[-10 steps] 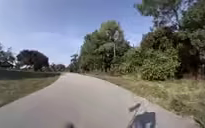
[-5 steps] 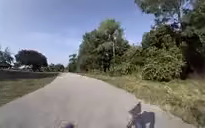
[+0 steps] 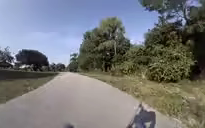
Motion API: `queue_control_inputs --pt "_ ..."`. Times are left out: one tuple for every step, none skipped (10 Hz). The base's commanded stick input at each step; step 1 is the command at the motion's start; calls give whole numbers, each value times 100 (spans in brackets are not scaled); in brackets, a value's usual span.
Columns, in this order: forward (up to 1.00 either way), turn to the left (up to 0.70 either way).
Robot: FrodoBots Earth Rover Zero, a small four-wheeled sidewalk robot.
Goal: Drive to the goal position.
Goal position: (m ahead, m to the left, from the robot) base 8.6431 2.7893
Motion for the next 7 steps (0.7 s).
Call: queue_control_inputs --pt "100 11" --pt "100 0" --pt "100 0" --pt "100 0" --pt "100 0" --pt "100 0" --pt "100 3"
